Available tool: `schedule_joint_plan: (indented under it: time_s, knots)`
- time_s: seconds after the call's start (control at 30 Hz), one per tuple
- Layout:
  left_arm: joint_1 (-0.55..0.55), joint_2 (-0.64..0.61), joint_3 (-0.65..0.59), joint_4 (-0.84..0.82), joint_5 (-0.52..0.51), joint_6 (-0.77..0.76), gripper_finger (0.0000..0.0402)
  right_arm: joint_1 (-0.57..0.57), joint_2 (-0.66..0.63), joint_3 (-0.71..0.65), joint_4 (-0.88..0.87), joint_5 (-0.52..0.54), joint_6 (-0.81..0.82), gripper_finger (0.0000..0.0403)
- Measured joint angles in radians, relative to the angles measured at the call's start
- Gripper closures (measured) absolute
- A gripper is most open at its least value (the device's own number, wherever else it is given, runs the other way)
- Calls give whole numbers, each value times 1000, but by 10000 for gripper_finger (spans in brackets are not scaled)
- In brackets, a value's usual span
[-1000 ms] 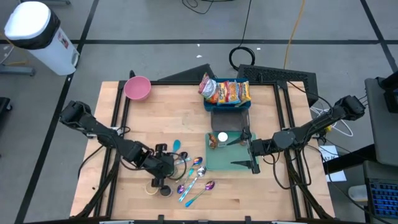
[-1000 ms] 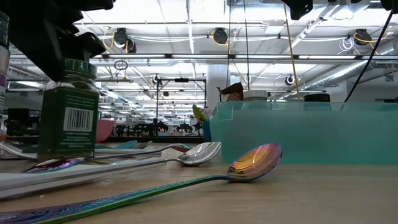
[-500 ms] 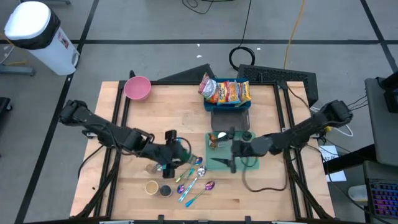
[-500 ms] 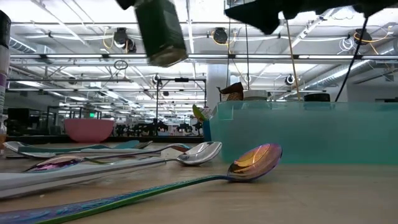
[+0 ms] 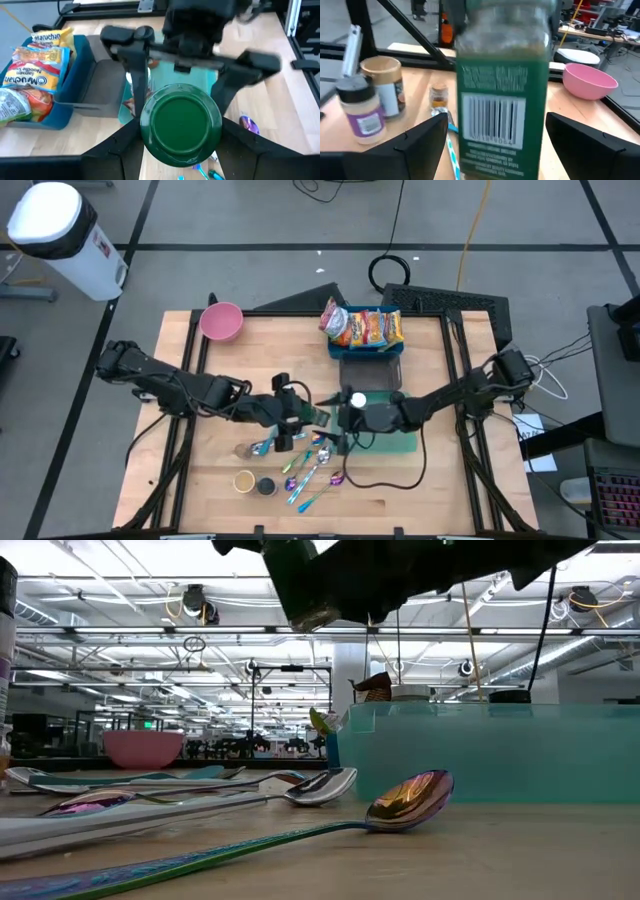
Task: Pick & Place Food Item
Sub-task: Put the green seasoning bottle into the green bin
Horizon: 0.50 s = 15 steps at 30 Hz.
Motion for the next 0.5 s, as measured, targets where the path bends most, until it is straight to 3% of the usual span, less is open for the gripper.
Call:
schedule_joint_plan:
  time_s: [0.17, 0.3, 0.5]
  knots:
    - [-1, 0, 0, 17, -4, 17, 195, -6, -4, 3, -2, 18, -18, 129]
    - [0, -17, 0, 29, 6, 45, 139, 10, -49, 3, -38, 21, -21, 213]
    - [-29, -109, -71, 82, -47, 51, 56, 48, -189, 2, -215, 50, -13, 214]
